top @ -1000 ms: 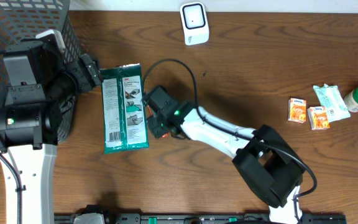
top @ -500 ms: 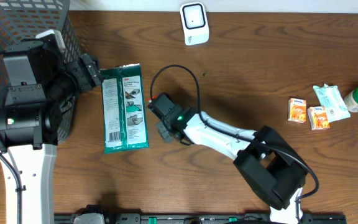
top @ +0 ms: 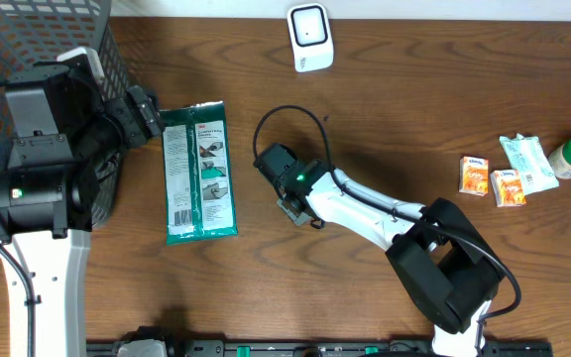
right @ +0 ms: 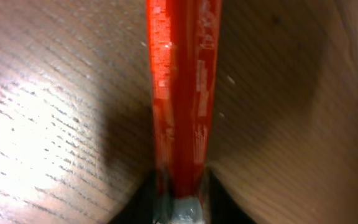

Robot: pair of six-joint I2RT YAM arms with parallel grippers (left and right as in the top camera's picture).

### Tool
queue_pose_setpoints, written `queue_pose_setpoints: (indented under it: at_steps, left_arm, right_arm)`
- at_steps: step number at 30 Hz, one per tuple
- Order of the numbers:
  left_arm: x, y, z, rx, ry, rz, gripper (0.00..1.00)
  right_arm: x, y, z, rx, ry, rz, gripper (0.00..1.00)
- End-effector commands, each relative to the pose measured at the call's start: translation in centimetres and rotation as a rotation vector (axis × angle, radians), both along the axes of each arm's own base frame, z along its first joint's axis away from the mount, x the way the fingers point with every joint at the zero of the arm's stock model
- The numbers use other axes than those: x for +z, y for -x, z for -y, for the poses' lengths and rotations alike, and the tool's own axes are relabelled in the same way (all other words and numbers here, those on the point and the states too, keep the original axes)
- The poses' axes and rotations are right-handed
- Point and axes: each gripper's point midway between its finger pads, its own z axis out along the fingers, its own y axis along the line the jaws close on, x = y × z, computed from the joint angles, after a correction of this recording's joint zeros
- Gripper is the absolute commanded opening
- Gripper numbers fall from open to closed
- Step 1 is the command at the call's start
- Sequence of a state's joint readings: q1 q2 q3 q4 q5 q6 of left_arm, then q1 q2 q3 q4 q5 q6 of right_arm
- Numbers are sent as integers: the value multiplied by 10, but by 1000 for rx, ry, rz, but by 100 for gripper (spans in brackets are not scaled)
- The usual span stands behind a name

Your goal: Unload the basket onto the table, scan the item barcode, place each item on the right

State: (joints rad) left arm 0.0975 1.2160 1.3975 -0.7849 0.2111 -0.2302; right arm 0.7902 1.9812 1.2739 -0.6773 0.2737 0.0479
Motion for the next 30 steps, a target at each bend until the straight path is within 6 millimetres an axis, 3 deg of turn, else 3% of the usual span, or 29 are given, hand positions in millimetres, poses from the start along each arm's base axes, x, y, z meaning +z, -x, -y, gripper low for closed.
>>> queue_pose_setpoints:
  at_steps: [1,6,10,13,15,17,18,21,22,26,30]
  left_arm:
    - [3,0,-1,-7,-6,7,87]
    - [3,0,-1,-7,-6,7,87]
    - [3,0,-1,-7,-6,7,87]
    - [3,0,-1,-7,-6,7,87]
    - [3,0,-1,-7,-6,7,87]
    - [3,0,-1,-7,-6,7,87]
    - [3,0,-1,-7,-6,7,87]
    - [3,0,-1,-7,-6,7,87]
    - [3,0,-1,-7,-6,7,87]
    - [3,0,-1,-7,-6,7,87]
    - [3,0,-1,-7,-6,7,87]
  right_arm:
    - [6,-4,6,56,33,20,38]
    - [14,-8,3,22,-6,25,41]
    - [42,-17,-7,7,-118,15,52]
    - [63,-26,-2,-59,-193,24,59]
    - [74,-32,8,-125,-246,22,68]
    - [79,-33,14,-163,-307,-18,95]
    - [79,-32,15,-170,-343,-49,99]
    - [77,-29,14,-192,-479,-170,99]
    - [76,-28,14,-199,-509,-199,95]
    - [60,-28,24,-240,-529,-261,49]
    - [39,-24,22,-246,-506,-298,29]
